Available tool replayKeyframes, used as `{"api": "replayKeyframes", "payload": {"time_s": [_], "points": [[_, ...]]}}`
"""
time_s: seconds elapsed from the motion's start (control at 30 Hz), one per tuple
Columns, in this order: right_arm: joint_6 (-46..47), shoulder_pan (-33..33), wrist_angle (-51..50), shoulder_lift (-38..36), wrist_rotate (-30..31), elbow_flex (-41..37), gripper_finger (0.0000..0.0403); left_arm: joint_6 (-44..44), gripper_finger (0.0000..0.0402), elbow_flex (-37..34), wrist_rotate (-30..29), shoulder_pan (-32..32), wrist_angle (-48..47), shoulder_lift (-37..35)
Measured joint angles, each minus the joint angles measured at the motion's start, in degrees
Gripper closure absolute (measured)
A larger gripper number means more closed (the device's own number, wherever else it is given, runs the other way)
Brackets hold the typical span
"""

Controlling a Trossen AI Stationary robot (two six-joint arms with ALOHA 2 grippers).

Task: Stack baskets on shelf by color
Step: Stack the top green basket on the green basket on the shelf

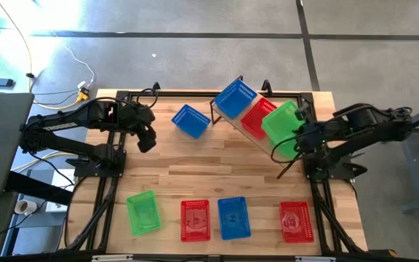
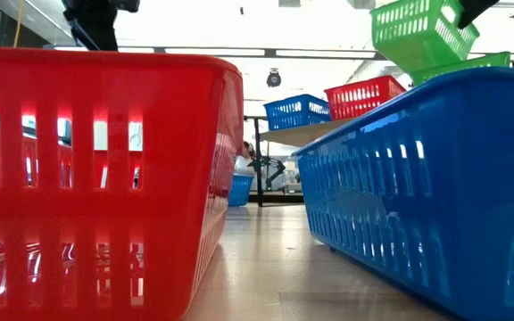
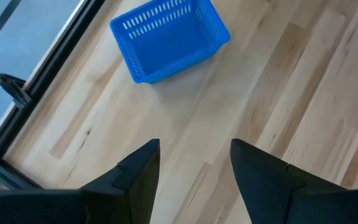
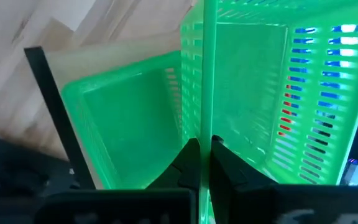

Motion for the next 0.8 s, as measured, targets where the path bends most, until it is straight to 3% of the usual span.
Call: {"api": "replayKeyframes", "payload": {"time_s": [0.13, 0.33, 0.8], "points": [[-1.57, -0.02, 0.05, -2.37, -0.57, 0.07, 0.0402, -2.24, 0.0216, 0.0, 0.0, 0.0, 0.0, 0.01], [0.07, 0.0, 0.03, -5.37, -8.04, -2.49, 0.0402, -4.63, 0.0216, 0.0, -0.4, 0.0, 0.0, 0.01], [-5.43, -0.01, 0.03, -9.53, -5.06, -8.49, 0.0402, -7.56, 0.0216, 0.0, -1.25, 0.0, -0.02, 0.01]]}}
